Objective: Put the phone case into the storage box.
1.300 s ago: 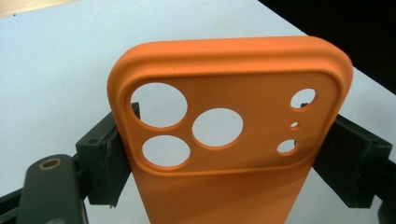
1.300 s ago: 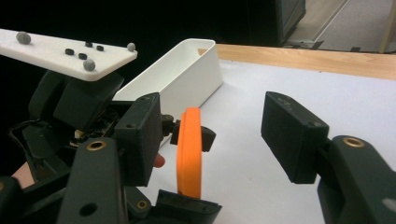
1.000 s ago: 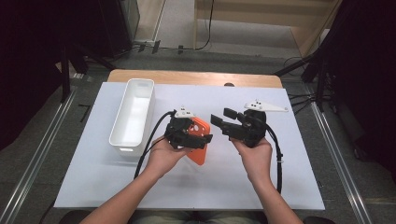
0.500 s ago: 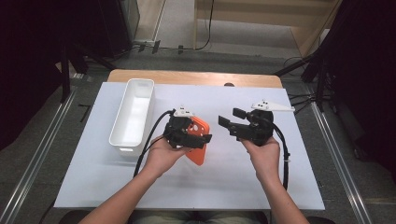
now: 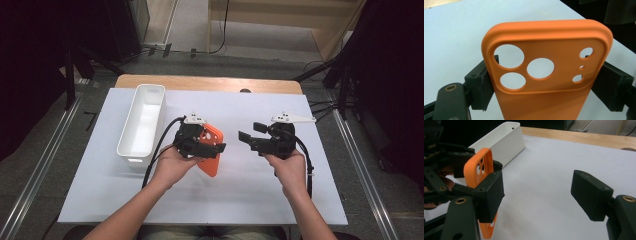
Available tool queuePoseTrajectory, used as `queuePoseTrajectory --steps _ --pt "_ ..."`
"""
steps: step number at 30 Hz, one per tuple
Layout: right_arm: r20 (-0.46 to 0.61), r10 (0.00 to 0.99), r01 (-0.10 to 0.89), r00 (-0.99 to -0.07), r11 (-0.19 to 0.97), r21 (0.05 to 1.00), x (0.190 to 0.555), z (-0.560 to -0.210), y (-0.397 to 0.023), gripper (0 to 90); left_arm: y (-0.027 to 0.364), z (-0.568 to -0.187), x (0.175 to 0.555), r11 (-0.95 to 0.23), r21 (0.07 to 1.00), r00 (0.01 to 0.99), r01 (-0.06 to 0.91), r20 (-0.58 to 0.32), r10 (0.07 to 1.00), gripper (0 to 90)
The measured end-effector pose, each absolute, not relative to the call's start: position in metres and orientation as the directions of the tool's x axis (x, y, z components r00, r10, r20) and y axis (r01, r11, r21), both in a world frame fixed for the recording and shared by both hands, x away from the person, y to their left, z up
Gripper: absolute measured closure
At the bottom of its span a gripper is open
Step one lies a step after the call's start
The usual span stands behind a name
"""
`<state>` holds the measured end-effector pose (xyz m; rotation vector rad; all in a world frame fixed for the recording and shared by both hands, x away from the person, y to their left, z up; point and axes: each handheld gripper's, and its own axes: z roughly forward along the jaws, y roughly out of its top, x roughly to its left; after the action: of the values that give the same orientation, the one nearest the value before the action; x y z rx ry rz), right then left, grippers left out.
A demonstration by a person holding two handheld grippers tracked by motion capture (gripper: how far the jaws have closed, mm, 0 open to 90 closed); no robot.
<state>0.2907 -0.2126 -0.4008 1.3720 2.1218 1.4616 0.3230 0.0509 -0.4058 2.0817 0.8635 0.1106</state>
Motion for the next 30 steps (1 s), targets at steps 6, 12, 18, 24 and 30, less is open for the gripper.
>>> queuePoseTrajectory --steps 6,12,18,24,30 --pt "0.305 0.772 0.575 -0.558 0.094 0.813 0.289 -0.408 -0.217 25.5 0.053 -0.405 0.324 -0.4 0.741 0.76 0.539 -0.223 0.611 15.2" --pt "0.296 0.768 0.591 -0.567 0.13 0.796 0.285 -0.418 -0.221 25.5 0.054 -0.404 0.325 -0.395 0.742 0.76 0.542 -0.231 0.608 15.1" --pt "0.297 0.746 0.581 -0.596 0.145 0.801 0.278 -0.424 -0.224 25.5 0.056 -0.404 0.325 -0.393 0.743 0.76 0.542 -0.234 0.606 15.1" --pt "0.281 0.735 0.574 -0.617 0.175 0.8 0.271 -0.432 -0.225 25.5 0.057 -0.403 0.326 -0.388 0.745 0.759 0.542 -0.236 0.607 15.1" --pt "0.275 0.729 0.577 -0.627 0.196 0.793 0.265 -0.439 -0.228 25.5 0.058 -0.402 0.327 -0.387 0.746 0.761 0.543 -0.241 0.603 15.1"
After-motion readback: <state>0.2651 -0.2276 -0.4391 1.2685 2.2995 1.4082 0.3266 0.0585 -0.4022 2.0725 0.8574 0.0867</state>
